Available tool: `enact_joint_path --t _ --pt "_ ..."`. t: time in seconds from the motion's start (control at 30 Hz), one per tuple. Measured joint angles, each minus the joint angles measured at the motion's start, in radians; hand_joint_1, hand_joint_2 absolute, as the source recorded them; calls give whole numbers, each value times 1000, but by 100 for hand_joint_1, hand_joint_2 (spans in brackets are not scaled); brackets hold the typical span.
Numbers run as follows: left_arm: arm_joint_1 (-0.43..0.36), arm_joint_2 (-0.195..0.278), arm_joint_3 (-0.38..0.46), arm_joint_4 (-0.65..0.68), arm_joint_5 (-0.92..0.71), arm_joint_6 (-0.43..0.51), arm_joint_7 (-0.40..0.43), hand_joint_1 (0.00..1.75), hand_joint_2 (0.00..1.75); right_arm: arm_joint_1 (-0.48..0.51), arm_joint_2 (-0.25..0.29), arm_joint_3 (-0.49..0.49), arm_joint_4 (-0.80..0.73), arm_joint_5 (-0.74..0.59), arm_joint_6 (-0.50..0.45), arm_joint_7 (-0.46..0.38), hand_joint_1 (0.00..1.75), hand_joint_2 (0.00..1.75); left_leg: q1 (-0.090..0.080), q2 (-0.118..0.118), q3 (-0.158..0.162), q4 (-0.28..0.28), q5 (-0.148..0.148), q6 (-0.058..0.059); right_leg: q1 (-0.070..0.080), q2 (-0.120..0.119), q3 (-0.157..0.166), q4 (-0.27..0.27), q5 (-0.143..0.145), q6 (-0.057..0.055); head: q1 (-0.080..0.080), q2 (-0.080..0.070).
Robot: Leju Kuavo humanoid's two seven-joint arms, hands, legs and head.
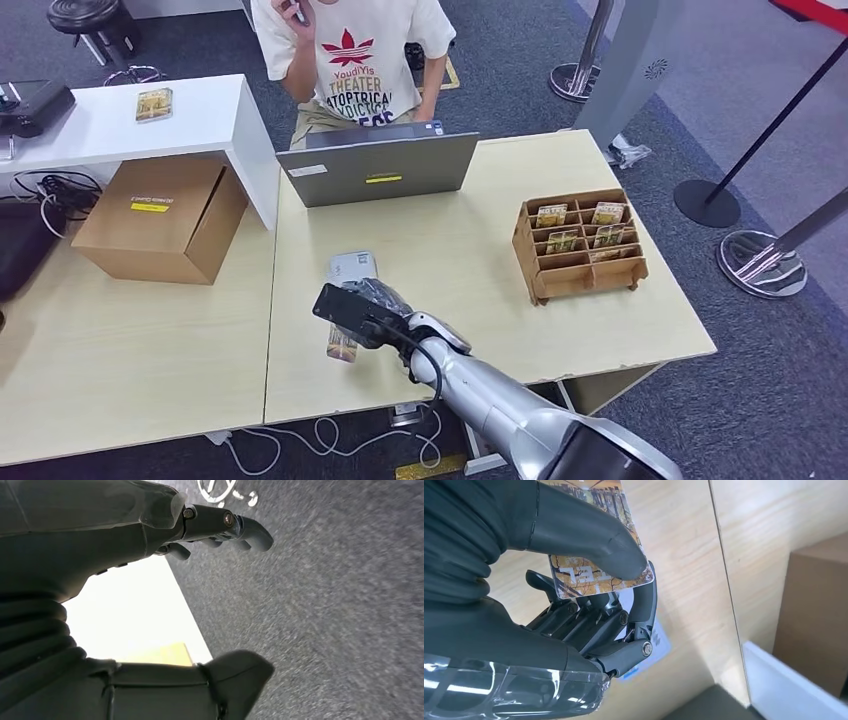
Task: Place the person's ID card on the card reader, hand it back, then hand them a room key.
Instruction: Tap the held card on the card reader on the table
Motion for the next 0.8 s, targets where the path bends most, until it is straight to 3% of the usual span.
enact_joint_path --t 0.07,0.17,0.2,0.23,0.27,0.3,0.37,0.43,0.47,0.57,0.6,0.7,0.73,0.77,0.8 --pt "0 -1 0 0 6 1 3 0 0 4 4 7 1 9 11 5 175 175 5 0 3 -10 7 12 0 -1 -11 25 -20 10 3 0" --pt "-1 -1 0 0 9 4 3 0 0 10 8 22 4 19 26 15 175 175 7 1 2 -16 12 21 -3 -2 -94 197 -105 19 8 0" --pt "-1 -2 0 0 9 5 3 0 44 15 8 26 7 21 29 18 175 175 7 0 2 -16 12 22 -5 -2 -122 252 -123 21 8 0" --pt "0 -2 0 0 8 6 2 0 87 20 8 29 9 22 30 19 175 175 7 0 2 -15 12 22 -5 -2 -135 278 -122 22 8 0" --pt "0 -2 0 0 7 7 2 0 131 23 8 32 11 22 30 20 175 175 7 -1 2 -15 12 22 -6 -2 -129 262 -101 21 8 0" --pt "0 -2 0 0 6 8 2 0 175 24 8 35 12 22 29 20 175 175 7 -1 2 -14 11 21 -6 -3 -102 206 -67 18 8 0" --pt "-1 -5 0 0 3 8 1 0 175 23 9 39 13 22 28 20 175 175 5 -3 2 -11 9 16 -4 -4 -31 62 -10 12 8 0" --pt "-2 -6 0 0 0 8 1 0 175 23 11 40 13 21 28 20 175 175 3 -3 0 -10 9 5 -1 -3 1 -6 5 5 8 0" --pt "-2 -7 0 0 -1 8 1 0 131 23 12 41 13 21 28 20 175 175 3 -3 0 -12 10 -2 1 -3 1 -8 4 2 8 0" --pt "-2 -8 0 0 -2 11 0 0 131 22 15 41 13 20 29 19 175 175 6 -1 -4 1 -4 -19 -3 -2 7 -20 12 -17 7 0" --pt "-3 -8 0 0 -2 12 -1 0 175 20 18 41 13 20 30 18 175 175 6 -1 -17 33 -25 -24 -5 -3 10 -25 14 -23 5 0" --pt "-2 -8 0 0 1 13 -4 0 175 19 24 43 14 20 37 18 175 175 8 0 -98 214 -107 -33 -4 -4 11 -25 14 -32 0 0" --pt "-1 -8 0 0 2 13 -6 0 175 19 25 44 16 21 39 18 175 175 8 0 -118 254 -116 -35 -4 -4 10 -23 13 -32 0 0" --pt "0 -7 0 0 2 13 -7 0 175 19 25 45 17 21 40 18 175 175 8 0 -121 260 -107 -36 -4 -4 9 -19 11 -32 0 0" --pt "0 -7 0 0 2 14 -9 0 175 19 26 46 18 21 41 18 175 175 9 1 -106 225 -81 -36 -5 -3 8 -14 8 -31 0 0"
